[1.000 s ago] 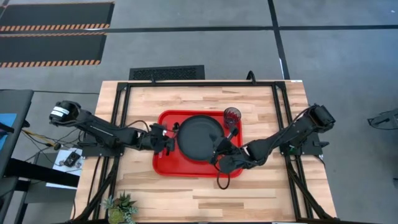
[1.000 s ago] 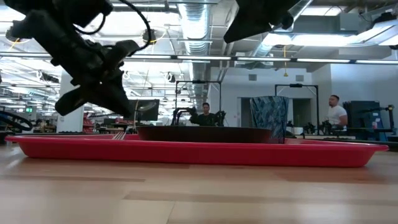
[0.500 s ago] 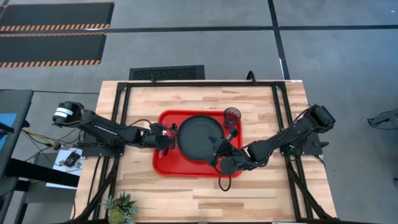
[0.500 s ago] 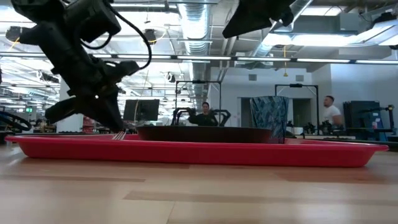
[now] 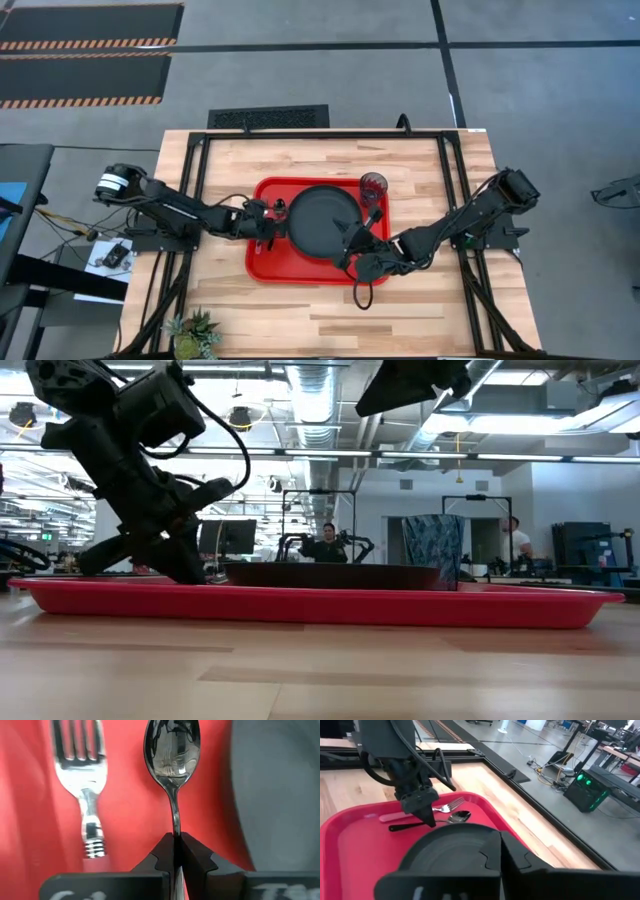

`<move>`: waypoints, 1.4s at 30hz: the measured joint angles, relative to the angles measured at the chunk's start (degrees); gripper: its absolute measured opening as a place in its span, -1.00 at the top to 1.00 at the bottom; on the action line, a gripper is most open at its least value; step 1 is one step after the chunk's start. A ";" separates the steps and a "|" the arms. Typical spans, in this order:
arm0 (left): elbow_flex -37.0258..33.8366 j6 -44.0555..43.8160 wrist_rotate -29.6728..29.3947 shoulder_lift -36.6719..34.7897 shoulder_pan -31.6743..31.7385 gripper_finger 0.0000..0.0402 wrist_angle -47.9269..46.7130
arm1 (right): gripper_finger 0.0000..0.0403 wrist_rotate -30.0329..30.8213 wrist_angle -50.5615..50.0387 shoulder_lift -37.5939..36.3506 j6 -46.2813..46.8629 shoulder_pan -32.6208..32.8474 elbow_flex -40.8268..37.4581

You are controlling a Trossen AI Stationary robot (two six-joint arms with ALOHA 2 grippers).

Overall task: Pick and place plate/cup/fork/spoon on tray
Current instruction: Put the black spoon on the red serving tray to the right of the black plate, then adjust the red serving tray and the black plate on the table

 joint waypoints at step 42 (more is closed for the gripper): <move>0.00 23.68 -7.80 -15.38 -4.01 0.71 -6.10 | 0.95 -31.58 -0.15 1.42 2.64 -2.25 0.04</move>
